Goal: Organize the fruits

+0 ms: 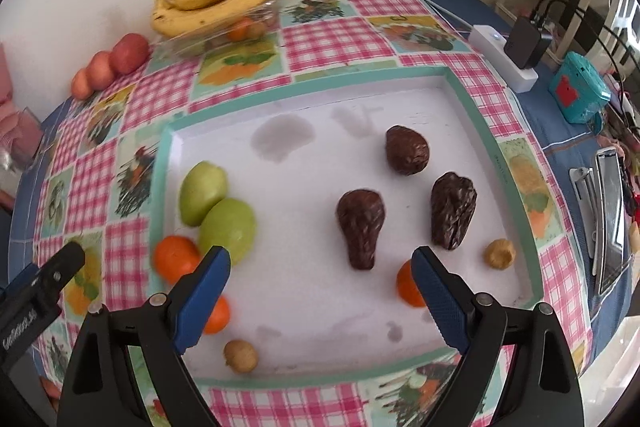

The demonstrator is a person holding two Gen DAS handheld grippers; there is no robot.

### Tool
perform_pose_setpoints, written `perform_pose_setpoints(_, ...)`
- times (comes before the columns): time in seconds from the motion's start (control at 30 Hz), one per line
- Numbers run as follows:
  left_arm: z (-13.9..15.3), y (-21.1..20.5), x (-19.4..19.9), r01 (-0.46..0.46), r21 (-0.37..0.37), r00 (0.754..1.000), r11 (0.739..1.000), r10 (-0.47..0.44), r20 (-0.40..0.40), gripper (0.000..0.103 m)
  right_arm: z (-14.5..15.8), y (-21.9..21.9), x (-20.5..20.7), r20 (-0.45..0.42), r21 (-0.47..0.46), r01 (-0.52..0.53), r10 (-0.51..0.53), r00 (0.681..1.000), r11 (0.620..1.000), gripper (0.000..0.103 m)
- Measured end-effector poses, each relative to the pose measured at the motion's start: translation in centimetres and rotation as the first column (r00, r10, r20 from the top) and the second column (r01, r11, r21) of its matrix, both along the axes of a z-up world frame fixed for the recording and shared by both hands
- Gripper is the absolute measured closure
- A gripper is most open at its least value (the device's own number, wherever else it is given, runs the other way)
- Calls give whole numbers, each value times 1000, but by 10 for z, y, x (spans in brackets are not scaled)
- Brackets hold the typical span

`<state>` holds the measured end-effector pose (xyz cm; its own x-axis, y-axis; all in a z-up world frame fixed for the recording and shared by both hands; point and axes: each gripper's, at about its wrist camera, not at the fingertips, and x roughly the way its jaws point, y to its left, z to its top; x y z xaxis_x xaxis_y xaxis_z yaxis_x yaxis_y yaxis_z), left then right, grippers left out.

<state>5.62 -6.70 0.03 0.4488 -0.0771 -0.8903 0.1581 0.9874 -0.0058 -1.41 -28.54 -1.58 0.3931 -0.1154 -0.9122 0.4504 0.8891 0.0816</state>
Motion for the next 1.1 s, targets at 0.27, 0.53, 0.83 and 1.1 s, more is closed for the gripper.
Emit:
perform_pose_setpoints(0.27, 19, 24, -34, -19, 112, 994, 994, 7, 107, 0, 4, 36, -28, 16, -31, -73, 73, 997, 997, 11)
perform_pose_setpoints(0.53, 12, 41, -65, -64, 231, 993, 971, 40, 110, 0, 1, 52, -58, 5, -67, -92, 93, 996, 993, 11)
perform_pose_setpoints(0.83, 7, 46, -74, -17, 201, 999, 979, 7, 51, 0, 7, 54, -70, 26, -91, -91, 94, 995, 992, 11)
perform_pose_setpoints(1.1, 2, 48, -70, -13, 183, 1000, 983, 12, 10, 0, 6, 58, -68, 11, -101, -126, 127, 992, 987, 11)
